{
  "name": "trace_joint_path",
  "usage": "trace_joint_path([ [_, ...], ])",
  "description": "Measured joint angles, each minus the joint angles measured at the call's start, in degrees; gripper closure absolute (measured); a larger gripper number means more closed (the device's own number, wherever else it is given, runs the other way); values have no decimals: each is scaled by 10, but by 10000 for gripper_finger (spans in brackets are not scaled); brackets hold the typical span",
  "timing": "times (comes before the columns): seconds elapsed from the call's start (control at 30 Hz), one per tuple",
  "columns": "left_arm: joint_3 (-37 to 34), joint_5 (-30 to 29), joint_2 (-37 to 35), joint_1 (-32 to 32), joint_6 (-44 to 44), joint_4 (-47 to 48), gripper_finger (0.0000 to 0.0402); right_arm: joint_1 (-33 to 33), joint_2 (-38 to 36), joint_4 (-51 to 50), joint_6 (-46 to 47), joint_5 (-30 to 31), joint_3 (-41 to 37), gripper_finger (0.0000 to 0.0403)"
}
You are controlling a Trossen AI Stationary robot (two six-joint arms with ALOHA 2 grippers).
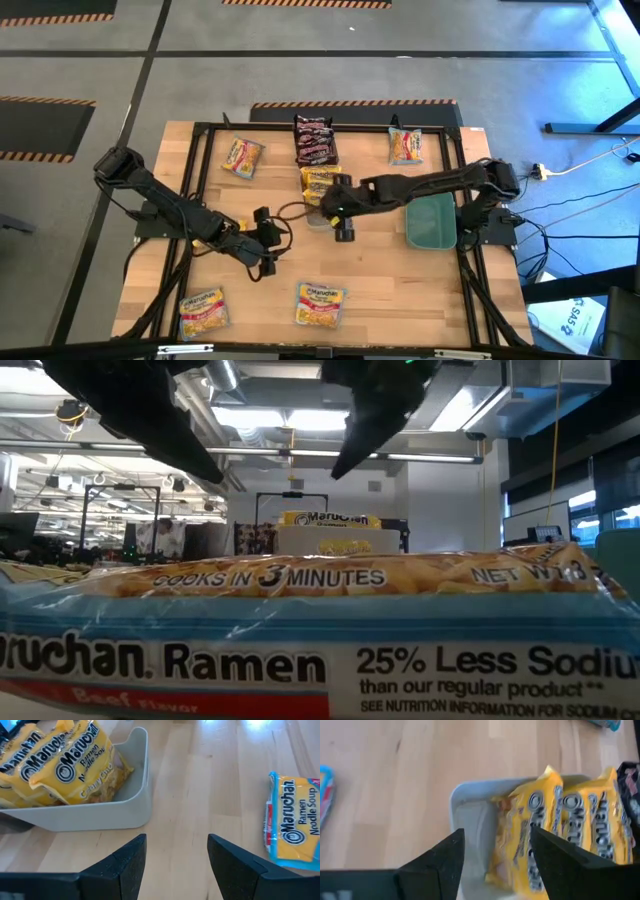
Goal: Sort Maruchan noodles
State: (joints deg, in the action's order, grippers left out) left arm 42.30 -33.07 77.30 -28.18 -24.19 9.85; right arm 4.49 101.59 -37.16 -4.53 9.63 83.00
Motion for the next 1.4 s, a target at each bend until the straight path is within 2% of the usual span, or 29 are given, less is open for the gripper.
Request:
trace_joint_path([
  [0.13,0,25,0,-2,-14,4,197,22,-50,-2,31,15,-48,207],
  [0.23,2,61,-4,-2,-57,35,197,50,-99,5,59,49,-96,215],
  [0.37,58,170,-36,3,-147,156,197,99,-164,35,117,100,-171,223],
  [0.47,88,184,-52,4,-207,282,197,138,-197,91,153,108,-227,224],
  [0.63,103,155,-62,8,-307,465,197,198,-208,219,186,106,-305,224],
  [0.8,83,234,-54,16,-423,593,197,236,-199,305,207,104,-347,224],
  [0.9,62,253,-56,22,-435,603,197,246,-190,346,208,105,-355,224],
  [1.07,14,283,-46,42,-427,601,197,247,-184,344,208,114,-356,224],
  [1.2,-18,292,-33,58,-382,582,197,247,-184,346,207,137,-356,224],
  [1.4,-28,303,-10,66,-280,488,198,247,-183,347,206,139,-356,224],
])
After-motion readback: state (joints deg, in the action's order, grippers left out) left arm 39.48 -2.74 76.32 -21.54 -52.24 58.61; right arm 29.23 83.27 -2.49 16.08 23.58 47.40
